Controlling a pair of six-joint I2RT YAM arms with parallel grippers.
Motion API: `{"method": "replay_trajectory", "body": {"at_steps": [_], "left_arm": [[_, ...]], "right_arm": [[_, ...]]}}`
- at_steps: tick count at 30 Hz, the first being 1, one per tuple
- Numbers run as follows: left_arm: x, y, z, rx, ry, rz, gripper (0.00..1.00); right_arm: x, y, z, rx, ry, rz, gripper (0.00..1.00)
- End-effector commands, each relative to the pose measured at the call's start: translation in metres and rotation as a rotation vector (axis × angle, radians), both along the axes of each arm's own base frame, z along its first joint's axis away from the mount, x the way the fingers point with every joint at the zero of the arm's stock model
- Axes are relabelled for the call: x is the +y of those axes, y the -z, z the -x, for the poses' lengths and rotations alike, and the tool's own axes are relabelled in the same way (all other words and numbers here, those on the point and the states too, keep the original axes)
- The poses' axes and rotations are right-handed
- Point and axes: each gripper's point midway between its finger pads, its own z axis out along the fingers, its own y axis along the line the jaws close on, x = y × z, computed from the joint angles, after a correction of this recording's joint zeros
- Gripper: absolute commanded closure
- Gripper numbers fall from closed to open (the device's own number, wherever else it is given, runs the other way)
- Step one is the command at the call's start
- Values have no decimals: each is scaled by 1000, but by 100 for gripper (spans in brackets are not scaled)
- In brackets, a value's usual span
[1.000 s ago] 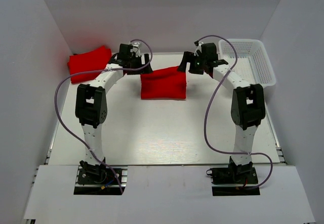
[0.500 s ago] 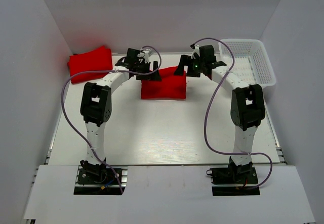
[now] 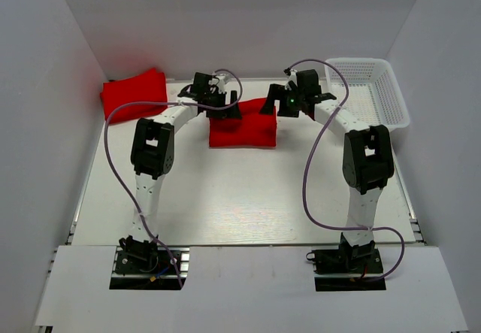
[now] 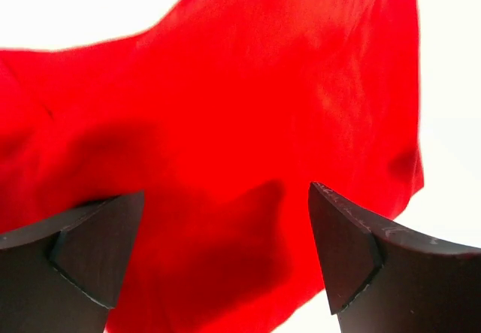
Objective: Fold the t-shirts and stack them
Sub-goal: Smooth out wrinkles on the folded tshirt
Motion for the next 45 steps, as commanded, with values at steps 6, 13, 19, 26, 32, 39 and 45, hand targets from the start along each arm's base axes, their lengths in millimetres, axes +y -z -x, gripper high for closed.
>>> {"method": "replay_trajectory", "body": {"at_steps": [6, 13, 19, 26, 32, 39, 45], "left_arm": [[-16, -47, -53, -212, -36, 85, 0], [4, -27, -88, -240, -165, 39, 0], [22, 5, -77, -163, -228, -52, 0], [7, -56, -78, -235, -180, 50, 0], [14, -128, -74, -335, -211, 68, 0], [52, -132, -55, -313, -336, -74, 0], [72, -100, -35, -250, -312, -219, 0]], "right_arm": [[-5, 8, -1, 5, 19, 5, 10], [-10, 9, -7, -20, 27, 35, 10], [-16, -3, -24, -78, 46, 61, 10], [-13, -13, -36, -107, 61, 57, 10], [-20, -11, -38, -101, 92, 96, 10], [-30, 8, -35, -38, 139, 158, 10], [-29, 23, -33, 10, 134, 166, 10]]}}
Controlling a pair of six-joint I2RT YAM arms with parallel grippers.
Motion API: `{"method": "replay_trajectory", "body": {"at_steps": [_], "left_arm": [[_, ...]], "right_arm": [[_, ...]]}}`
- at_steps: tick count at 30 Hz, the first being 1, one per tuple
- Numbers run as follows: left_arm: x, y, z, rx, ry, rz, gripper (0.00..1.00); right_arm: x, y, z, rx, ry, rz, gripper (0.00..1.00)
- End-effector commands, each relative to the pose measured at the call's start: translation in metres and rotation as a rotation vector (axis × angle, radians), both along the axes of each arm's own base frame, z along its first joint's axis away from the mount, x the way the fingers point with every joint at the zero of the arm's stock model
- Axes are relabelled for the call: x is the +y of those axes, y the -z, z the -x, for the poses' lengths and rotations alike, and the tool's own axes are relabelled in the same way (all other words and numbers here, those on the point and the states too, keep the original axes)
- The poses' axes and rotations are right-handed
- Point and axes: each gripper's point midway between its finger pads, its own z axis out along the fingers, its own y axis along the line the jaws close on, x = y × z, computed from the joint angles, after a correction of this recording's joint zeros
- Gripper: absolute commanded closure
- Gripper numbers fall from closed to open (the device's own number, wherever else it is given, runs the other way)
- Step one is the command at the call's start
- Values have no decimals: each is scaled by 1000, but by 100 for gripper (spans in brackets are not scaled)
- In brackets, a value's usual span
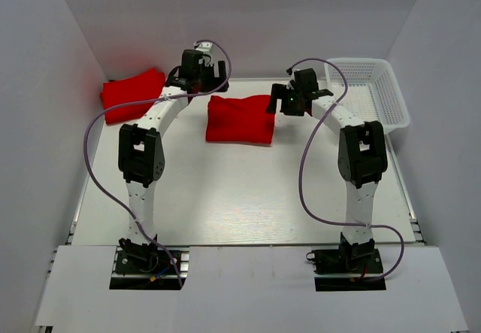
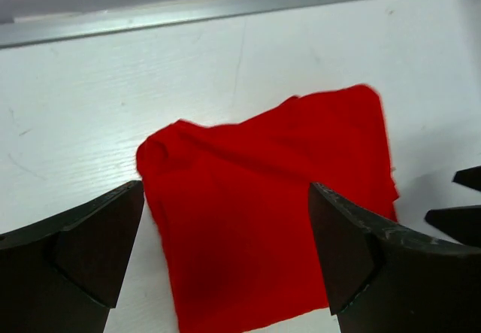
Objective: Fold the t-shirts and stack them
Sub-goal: Smooth out wrinkles on the folded tshirt, then put the neatly folded tshirt into the corner of the board with the left arm
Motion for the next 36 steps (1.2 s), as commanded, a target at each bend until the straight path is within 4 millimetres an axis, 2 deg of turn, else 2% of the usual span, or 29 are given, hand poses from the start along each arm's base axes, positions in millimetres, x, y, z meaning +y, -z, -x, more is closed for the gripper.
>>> {"method": "replay_trajectory", "body": {"at_steps": [1, 2, 6, 10, 12, 14, 17, 19, 20, 22, 23, 25, 26, 28, 29, 31, 32, 34, 35, 36], "left_arm": [[21, 39, 28, 116, 0, -117, 0], [22, 43, 29, 122, 5, -126, 0], [24, 81, 39, 213, 30, -161, 0], [20, 118, 39, 290, 55, -177, 0], [23, 125, 38, 308, 45, -192, 0], [25, 144, 39, 343, 32, -200, 0], [29, 154, 42, 374, 11, -214, 0], [29, 172, 45, 405, 13, -222, 0], [22, 172, 48, 407, 35, -213, 3], [19, 183, 48, 426, 44, -209, 8], [18, 183, 49, 427, 51, -203, 14], [9, 181, 50, 417, 85, -192, 18], [5, 190, 59, 442, 112, -173, 24], [3, 196, 61, 444, 121, -164, 33], [6, 197, 60, 437, 122, -181, 48], [1, 197, 62, 428, 147, -198, 60], [-3, 188, 56, 406, 153, -186, 69], [-5, 187, 54, 402, 169, -186, 78], [-5, 186, 52, 391, 169, -183, 85], [-6, 178, 50, 378, 169, -180, 100]], "right_arm": [[-2, -3, -5, 0, 11, 7, 10], [-1, -5, -4, 0, 11, 8, 10], [-5, -6, -4, -8, 6, 20, 10], [-8, -5, 1, -3, 6, 34, 10], [-9, -5, 2, -6, 3, 39, 10], [-10, -3, 4, 1, 5, 46, 10], [-11, 1, 6, 13, 3, 48, 10], [-11, 2, 7, 14, 3, 52, 10], [-11, 2, 7, 13, 1, 54, 10], [-13, 3, 8, 20, 5, 55, 10], [-13, 4, 9, 21, 4, 56, 10], [-14, 1, 9, 14, 9, 58, 10], [-14, 3, 11, 17, 7, 62, 10], [-16, -1, 10, 4, 16, 61, 10], [-18, 4, 11, 12, 35, 69, 10], [-21, 0, 15, -5, 45, 63, 10], [-25, 7, 18, -1, 71, 65, 10], [-28, 5, 26, -27, 94, 45, 10], [-31, -20, 27, -87, 120, 27, 10], [-37, -1, 36, -86, 136, 32, 10]]}}
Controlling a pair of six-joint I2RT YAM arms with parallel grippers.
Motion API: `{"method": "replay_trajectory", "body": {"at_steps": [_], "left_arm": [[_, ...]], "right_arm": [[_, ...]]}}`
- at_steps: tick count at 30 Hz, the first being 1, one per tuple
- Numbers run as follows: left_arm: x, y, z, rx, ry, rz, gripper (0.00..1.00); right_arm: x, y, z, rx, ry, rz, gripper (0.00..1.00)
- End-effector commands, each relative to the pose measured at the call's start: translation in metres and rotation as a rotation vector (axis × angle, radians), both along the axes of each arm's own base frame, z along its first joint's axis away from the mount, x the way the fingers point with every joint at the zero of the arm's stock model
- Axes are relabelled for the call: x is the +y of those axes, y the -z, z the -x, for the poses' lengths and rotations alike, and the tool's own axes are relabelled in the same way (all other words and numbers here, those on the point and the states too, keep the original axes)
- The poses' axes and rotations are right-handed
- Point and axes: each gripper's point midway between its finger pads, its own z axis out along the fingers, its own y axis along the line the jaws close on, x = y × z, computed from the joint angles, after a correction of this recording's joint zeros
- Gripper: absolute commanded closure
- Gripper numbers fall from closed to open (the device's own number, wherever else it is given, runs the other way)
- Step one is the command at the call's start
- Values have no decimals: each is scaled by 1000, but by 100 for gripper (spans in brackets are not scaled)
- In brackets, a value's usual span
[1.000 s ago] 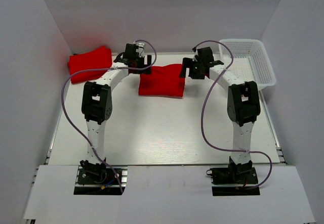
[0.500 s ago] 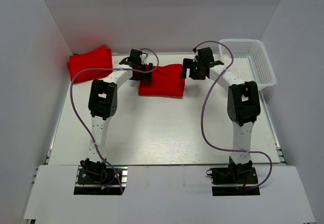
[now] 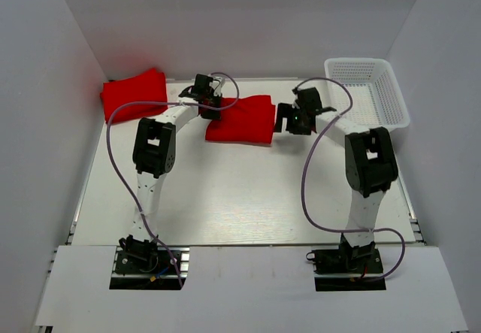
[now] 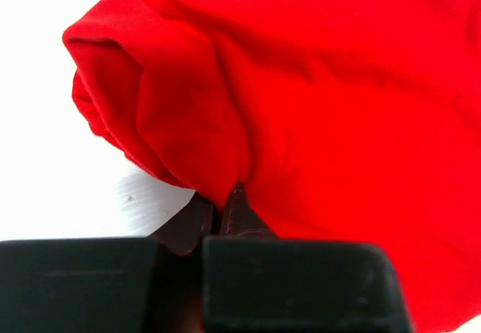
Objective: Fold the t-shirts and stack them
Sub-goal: Put the neatly folded tshirt into the corner of the board with the left arm
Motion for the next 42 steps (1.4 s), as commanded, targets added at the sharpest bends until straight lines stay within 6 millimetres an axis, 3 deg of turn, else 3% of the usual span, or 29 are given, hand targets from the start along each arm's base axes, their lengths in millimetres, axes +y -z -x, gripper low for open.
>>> {"method": "replay_trajectory", "body": {"at_steps": [1, 2, 3, 5, 6, 8, 9, 13, 18, 22, 28, 33, 38, 42], "left_arm": [[-3, 14, 13, 54, 34, -27, 100], [-3, -1, 7, 17, 28, -23, 100], [-1, -8, 5, -10, 30, -31, 100], [-1, -24, 3, -52, 42, -29, 100], [0, -52, -4, -120, 41, -28, 100], [2, -71, -5, -172, 57, -42, 100], [9, -96, -8, -215, 37, -39, 100], [30, -138, -18, -295, -6, -118, 100], [54, -168, -23, -353, -6, -236, 100], [59, -192, -25, -416, 9, -277, 100], [91, -240, -37, -505, -57, -356, 100], [111, -268, -45, -563, -100, -400, 100], [131, -286, -47, -600, -124, -455, 100], [147, -296, -53, -635, -166, -487, 100]], "right_arm": [[-11, -50, -7, -197, 93, -50, 10], [-13, -71, -3, -247, 105, -69, 10], [-20, -55, 7, -238, 135, -73, 10], [-28, -54, 17, -252, 175, -63, 10], [-37, -51, 24, -250, 224, -58, 10], [-41, -55, 34, -268, 240, -58, 10], [-47, -54, 36, -268, 263, -49, 10], [-56, -49, 52, -253, 289, -21, 10], [-65, -53, 54, -270, 330, 1, 10], [-68, -58, 53, -279, 352, 2, 10], [-71, -58, 54, -282, 366, 23, 10], [-75, -59, 55, -283, 384, 36, 10], [-75, -57, 56, -273, 382, 41, 10], [-76, -66, 53, -284, 377, 55, 10]]}}
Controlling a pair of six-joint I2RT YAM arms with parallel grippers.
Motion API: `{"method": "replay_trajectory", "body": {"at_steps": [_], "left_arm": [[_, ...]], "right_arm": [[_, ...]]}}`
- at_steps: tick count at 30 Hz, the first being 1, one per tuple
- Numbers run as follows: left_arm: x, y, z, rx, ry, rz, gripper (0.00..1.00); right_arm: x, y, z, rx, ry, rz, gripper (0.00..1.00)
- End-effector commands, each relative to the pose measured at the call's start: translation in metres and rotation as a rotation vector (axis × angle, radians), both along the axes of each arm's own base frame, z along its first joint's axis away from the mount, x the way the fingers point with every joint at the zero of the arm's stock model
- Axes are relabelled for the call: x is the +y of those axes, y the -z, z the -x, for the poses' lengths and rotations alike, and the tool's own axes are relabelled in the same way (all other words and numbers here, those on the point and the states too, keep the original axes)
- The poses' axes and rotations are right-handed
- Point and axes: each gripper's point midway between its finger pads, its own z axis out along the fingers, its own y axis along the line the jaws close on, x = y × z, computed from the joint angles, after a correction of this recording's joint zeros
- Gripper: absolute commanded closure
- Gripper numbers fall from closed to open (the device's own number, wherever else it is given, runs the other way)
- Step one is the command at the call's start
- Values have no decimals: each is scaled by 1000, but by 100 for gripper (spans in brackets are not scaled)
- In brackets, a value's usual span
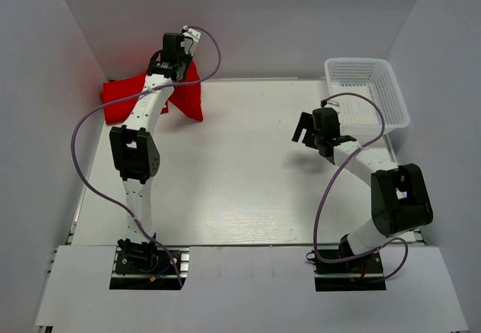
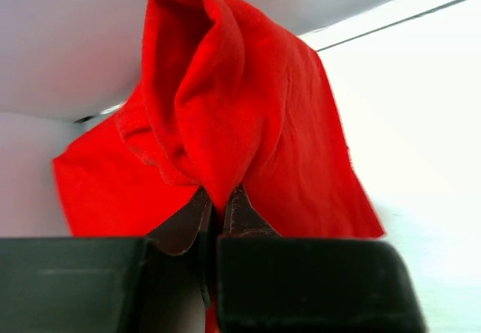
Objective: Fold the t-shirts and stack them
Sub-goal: Put the neatly folded tshirt into the corner of the board with the left arm
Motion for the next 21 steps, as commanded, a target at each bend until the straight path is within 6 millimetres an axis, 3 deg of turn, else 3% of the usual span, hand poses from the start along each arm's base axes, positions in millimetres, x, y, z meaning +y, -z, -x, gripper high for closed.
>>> {"method": "replay_trajectory", "body": {"at_steps": [1, 6, 15, 21], "left_arm": [[27, -91, 2, -210, -64, -28, 100], [52, -116, 0, -285, -112, -52, 100], [71, -143, -3, -350, -87, -28, 100], [65, -162, -2, -392, -28, 43, 100]], "right_arm": [[-3, -35, -11, -83, 22, 6, 10], [-5, -36, -5, -70, 20, 14, 10], [6, -32, 1, -46, -39, -9, 10], [11, -33, -3, -55, -53, -35, 10]]}}
